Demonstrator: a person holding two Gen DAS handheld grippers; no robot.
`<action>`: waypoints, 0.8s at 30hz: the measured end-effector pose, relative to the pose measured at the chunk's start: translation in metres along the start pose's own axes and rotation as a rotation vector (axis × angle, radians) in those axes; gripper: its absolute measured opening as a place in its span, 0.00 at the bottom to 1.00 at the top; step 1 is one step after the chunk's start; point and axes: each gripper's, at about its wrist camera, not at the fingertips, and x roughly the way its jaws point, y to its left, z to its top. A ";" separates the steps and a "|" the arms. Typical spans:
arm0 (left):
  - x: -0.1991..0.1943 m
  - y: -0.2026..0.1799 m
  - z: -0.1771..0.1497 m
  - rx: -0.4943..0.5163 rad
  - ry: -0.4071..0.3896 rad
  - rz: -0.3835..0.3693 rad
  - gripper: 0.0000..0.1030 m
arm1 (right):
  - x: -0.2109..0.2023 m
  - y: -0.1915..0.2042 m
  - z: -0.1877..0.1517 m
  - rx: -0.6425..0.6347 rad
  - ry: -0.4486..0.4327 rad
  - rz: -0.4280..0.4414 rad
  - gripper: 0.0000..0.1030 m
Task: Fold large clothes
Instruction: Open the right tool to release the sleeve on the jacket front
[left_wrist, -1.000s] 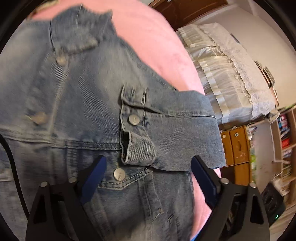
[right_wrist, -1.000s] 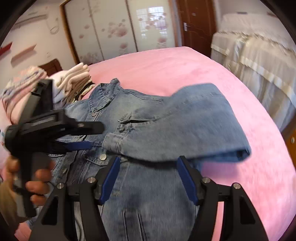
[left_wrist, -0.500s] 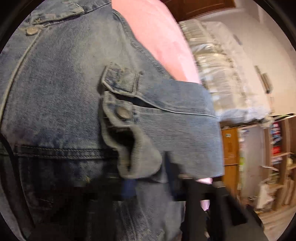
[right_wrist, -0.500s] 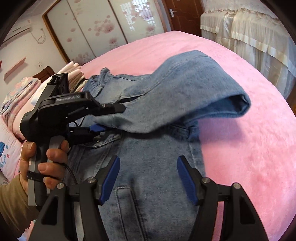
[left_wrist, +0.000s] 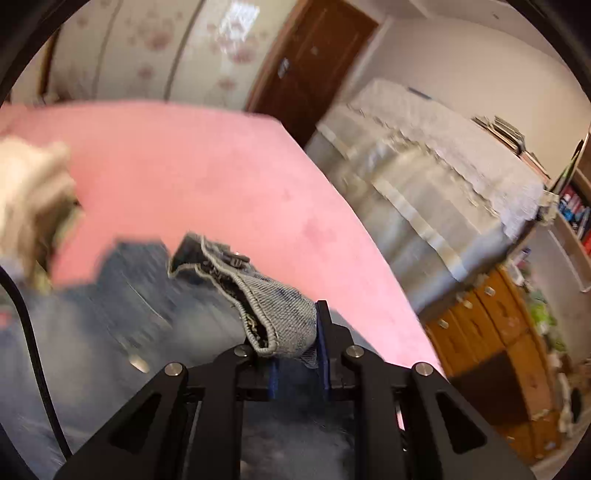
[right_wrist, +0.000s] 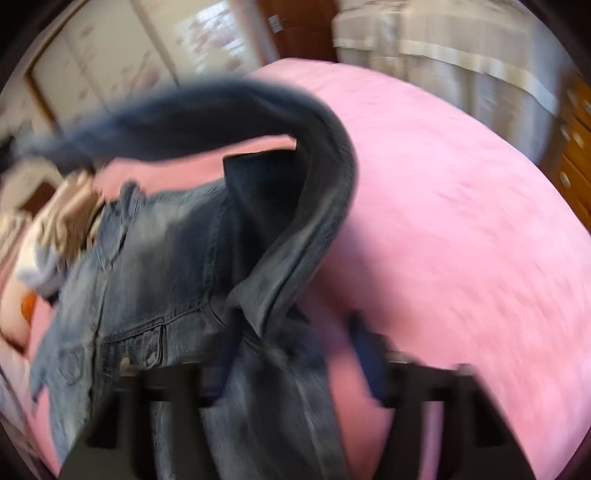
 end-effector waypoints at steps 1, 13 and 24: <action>-0.010 0.007 0.008 0.008 -0.033 0.031 0.14 | 0.001 0.004 0.001 -0.018 -0.013 -0.028 0.20; -0.010 0.176 -0.115 -0.122 0.138 0.210 0.14 | 0.005 0.031 -0.040 -0.199 -0.063 -0.234 0.19; -0.015 0.236 -0.173 -0.252 0.235 0.067 0.43 | -0.028 0.024 -0.033 -0.162 0.019 -0.042 0.40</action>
